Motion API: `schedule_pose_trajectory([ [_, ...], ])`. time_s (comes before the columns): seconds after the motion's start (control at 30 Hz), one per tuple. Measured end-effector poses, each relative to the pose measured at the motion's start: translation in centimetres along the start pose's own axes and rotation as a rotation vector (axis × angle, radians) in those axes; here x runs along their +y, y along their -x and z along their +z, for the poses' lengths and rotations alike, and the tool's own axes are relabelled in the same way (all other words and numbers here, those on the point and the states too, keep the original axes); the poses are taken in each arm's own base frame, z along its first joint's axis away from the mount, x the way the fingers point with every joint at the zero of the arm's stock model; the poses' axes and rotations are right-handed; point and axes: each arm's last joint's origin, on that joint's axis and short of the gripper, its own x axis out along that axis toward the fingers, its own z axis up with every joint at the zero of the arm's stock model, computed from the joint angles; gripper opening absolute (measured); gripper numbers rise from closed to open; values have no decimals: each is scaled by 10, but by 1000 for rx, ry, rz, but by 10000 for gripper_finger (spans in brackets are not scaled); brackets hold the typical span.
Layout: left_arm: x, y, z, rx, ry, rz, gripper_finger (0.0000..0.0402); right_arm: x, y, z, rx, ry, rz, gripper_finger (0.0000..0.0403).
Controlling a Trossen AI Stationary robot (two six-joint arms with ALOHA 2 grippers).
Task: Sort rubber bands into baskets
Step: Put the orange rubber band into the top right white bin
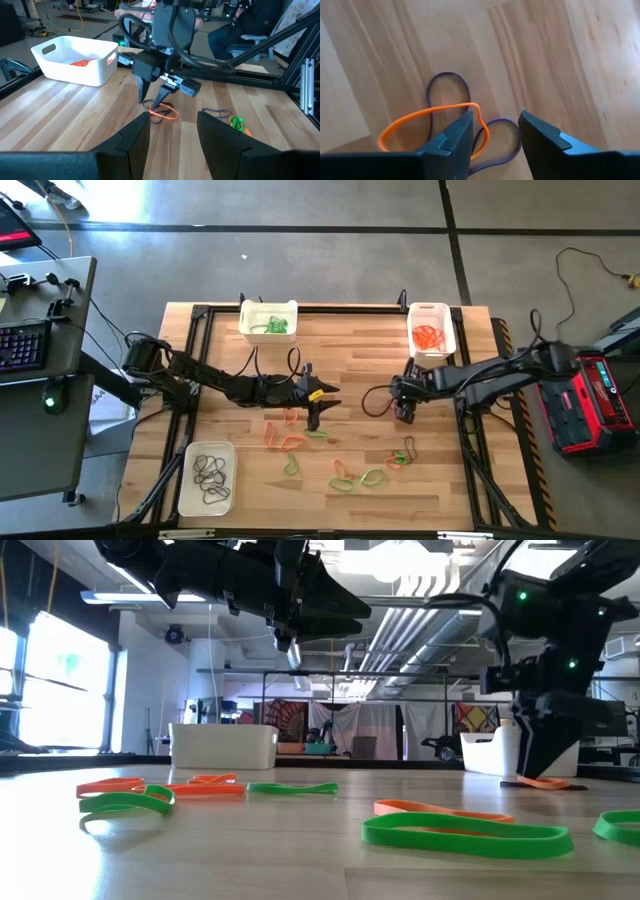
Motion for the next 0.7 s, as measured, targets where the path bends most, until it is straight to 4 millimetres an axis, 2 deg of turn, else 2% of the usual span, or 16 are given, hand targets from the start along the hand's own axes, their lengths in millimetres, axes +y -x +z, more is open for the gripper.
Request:
schedule_pose_trajectory([
  [0.23, 0, 0, 0, 0, 0, 0, 156, -4, -8, 3, 15, 27, -8, 111],
  [0.47, 0, 0, 0, 0, 0, 0, 156, -5, -10, 7, 4, 48, 49, 12],
  [0.7, 1, 0, 0, -1, 18, 18, 156, -5, 5, 24, -98, 12, 28, 2],
])
